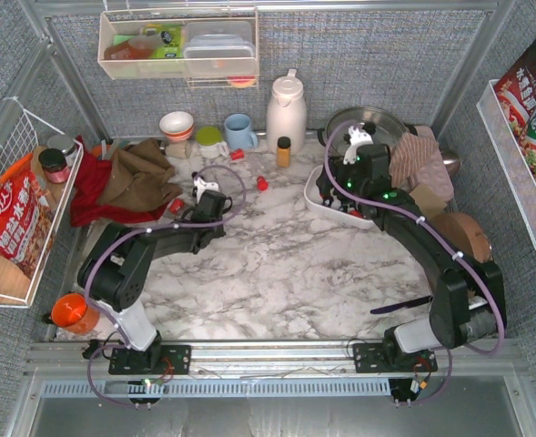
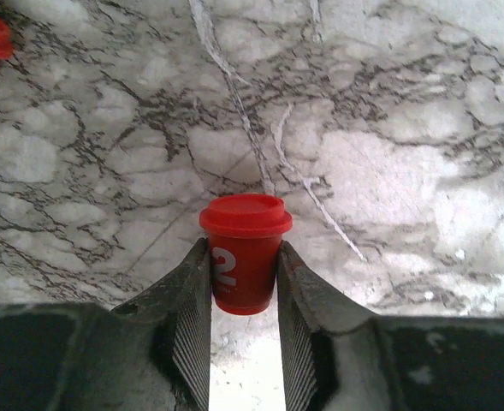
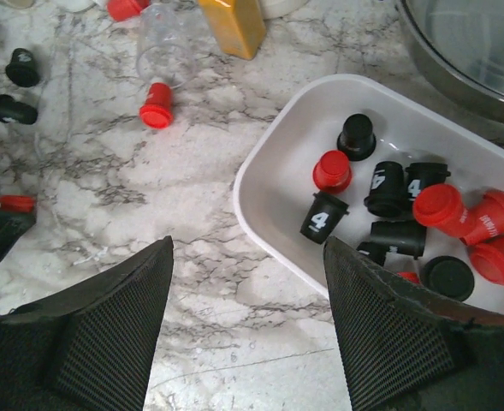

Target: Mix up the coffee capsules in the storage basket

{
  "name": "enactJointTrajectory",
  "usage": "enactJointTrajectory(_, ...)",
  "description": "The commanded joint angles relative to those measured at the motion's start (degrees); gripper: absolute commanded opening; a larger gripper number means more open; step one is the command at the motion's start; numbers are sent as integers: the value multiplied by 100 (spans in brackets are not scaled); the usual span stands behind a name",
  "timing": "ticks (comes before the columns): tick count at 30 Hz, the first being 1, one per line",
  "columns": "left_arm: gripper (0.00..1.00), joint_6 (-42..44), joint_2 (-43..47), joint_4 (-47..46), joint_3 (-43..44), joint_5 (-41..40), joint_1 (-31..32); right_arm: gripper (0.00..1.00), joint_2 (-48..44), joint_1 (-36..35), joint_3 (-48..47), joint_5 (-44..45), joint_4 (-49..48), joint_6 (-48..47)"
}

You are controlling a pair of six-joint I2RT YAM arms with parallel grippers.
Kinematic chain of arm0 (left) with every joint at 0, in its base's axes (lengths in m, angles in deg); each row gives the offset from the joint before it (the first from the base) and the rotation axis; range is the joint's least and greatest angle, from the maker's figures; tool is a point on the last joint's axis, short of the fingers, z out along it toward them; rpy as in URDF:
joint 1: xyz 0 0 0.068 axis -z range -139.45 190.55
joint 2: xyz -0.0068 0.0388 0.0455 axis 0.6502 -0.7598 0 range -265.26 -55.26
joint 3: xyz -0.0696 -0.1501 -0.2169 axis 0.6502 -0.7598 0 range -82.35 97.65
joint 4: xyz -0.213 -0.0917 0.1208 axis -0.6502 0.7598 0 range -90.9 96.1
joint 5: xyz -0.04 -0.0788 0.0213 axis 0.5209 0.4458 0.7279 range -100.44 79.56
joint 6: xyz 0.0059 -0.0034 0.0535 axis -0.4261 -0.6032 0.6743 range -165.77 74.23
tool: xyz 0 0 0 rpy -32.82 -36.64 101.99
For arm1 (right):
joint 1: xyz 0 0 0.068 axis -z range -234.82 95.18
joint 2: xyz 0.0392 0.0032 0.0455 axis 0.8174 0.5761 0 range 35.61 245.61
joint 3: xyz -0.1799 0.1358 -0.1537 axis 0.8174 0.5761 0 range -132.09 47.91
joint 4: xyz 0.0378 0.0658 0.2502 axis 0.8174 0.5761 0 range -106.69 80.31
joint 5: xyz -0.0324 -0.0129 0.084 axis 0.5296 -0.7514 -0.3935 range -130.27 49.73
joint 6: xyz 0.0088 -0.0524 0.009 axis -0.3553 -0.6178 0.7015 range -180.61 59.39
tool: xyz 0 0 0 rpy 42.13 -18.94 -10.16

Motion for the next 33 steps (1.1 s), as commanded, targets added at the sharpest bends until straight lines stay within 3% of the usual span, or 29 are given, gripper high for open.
enactJointTrajectory(1,34,144,264,-65,-238,761,-3,75,-119,-39,31,-295,213,177)
enactJointTrajectory(5,33,818,840,-928,-614,1736,122,75,-47,-96,-43,-715,430,373)
enactJointTrajectory(9,33,1900,1440,-2300,-1250,2328,687,75,50,-245,-198,-1130,732,419)
enactJointTrajectory(16,33,2623,1843,-3974,-1779,2551,1359,75,5,-638,-70,-2185,911,578)
enactJointTrajectory(25,33,3231,1699,-5053,-1954,2619,1954,75,-577,-1164,800,-2250,723,299)
enactJointTrajectory(33,33,3387,1578,-5123,-1823,2620,2245,75,-994,-1340,1089,-2406,187,343)
